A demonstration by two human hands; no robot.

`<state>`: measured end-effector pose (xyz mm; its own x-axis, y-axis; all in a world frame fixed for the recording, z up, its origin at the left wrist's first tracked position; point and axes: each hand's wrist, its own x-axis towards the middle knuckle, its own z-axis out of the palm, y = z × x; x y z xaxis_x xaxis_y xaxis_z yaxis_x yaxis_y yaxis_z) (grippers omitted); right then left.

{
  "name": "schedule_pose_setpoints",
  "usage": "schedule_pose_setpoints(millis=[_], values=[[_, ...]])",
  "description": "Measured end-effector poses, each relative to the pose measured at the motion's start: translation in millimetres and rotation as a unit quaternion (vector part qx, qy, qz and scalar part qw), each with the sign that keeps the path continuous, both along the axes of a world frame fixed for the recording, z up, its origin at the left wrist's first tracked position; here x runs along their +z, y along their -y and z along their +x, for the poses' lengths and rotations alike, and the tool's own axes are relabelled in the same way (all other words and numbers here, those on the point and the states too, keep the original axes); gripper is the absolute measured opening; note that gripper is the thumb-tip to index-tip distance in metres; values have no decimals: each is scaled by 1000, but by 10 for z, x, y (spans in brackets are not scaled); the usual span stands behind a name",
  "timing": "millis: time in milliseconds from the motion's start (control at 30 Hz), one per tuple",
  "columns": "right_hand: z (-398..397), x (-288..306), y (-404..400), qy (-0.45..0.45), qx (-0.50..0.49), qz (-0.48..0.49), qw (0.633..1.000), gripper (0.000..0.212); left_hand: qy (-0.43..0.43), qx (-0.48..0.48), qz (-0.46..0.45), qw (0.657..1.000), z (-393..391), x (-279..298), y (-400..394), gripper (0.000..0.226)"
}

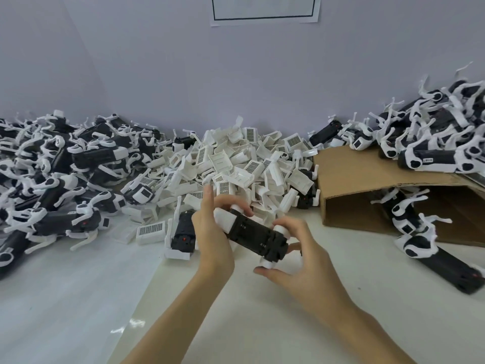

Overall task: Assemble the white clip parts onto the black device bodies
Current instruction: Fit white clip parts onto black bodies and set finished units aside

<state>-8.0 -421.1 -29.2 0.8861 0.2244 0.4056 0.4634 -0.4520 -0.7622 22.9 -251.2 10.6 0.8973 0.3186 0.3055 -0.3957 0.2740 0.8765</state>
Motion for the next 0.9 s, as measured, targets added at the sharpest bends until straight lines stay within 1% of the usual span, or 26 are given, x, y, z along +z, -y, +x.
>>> schedule_pose_setpoints(millis=[33, 100, 233, 333, 367, 433, 533, 600, 667, 733, 767, 833, 900], values=[[-4, -25, -28, 11, -4, -10, 1000, 77, 3, -16, -4, 1000, 8, 23, -37, 74], [-12, -56, -55, 13, -14, -23, 1000, 77, 16, -33, 16, 999, 25, 68, -76, 77], [-24, -35, -32, -16, -23, 26, 999, 82, 65, -35, 89, 993, 29, 99, -72, 77], [0, 4, -18, -20, -16, 55, 998, 80, 137, -16, 205, 969, 21, 136, -98, 60], [11, 8, -30, -23, -12, 62, 998, 79, 146, -15, 229, 962, 24, 149, -113, 55], [27, -14, -75, -33, 4, 67, 997, 78, 140, -7, 243, 960, 49, 150, -153, 52], [57, -56, -154, -33, 19, 72, 997, 81, 89, 46, 218, 971, 88, 114, -174, 55], [77, -56, -166, -33, 11, 80, 996, 88, 29, 77, 148, 986, 109, 109, -179, 55], [101, -77, -130, -18, 1, 52, 998, 85, -16, 101, 48, 994, 139, 134, -219, 54], [117, -118, -87, -10, -14, 18, 1000, 70, -30, 135, -27, 990, 190, 156, -297, 56], [125, -129, -85, -18, -25, 4, 1000, 59, -31, 146, -47, 988, 210, 160, -336, 57], [139, -136, -128, -36, -37, -34, 998, 44, -30, 154, -51, 986, 236, 171, -377, 60], [186, -138, -223, -23, -23, -64, 997, 35, -10, 161, -33, 986, 240, 164, -373, 58]])
